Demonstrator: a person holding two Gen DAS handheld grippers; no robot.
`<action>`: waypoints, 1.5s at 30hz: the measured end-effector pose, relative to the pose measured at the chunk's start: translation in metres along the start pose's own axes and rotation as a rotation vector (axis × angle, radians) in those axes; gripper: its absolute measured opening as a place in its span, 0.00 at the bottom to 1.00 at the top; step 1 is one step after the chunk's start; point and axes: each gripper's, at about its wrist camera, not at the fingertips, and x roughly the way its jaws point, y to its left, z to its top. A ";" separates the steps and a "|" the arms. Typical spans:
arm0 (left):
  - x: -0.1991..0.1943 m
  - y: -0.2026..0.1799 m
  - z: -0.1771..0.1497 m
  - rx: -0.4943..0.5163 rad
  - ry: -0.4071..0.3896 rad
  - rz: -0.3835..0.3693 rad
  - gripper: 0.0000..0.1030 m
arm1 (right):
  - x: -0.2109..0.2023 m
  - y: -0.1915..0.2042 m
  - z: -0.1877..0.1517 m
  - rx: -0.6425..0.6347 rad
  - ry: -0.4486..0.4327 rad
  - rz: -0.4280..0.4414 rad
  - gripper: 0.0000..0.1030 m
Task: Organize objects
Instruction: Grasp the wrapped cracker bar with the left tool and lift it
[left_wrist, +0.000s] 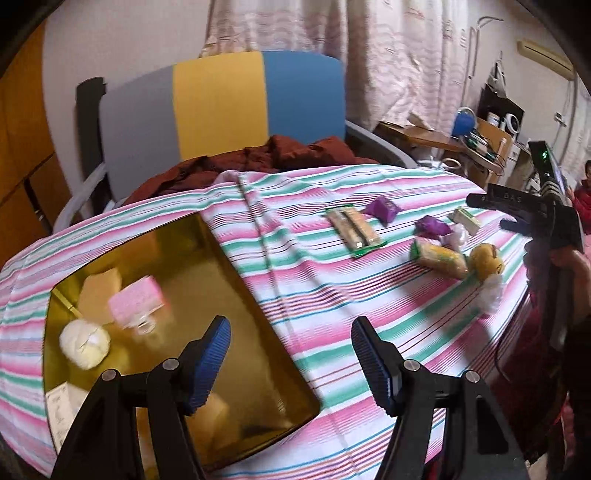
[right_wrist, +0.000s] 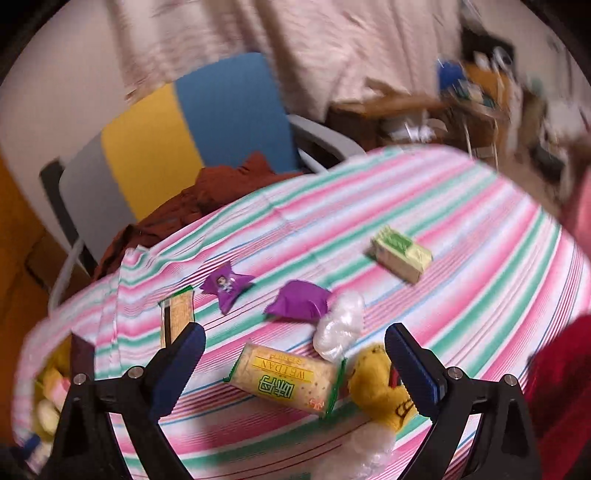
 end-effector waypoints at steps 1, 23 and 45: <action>0.003 -0.003 0.004 0.002 0.005 -0.009 0.67 | 0.000 -0.004 0.001 0.025 -0.003 0.010 0.96; 0.174 -0.072 0.100 -0.031 0.213 -0.057 0.67 | 0.003 0.007 -0.003 -0.013 0.039 0.144 0.97; 0.233 -0.077 0.107 0.036 0.235 0.002 0.48 | 0.011 0.016 -0.006 -0.069 0.076 0.149 0.97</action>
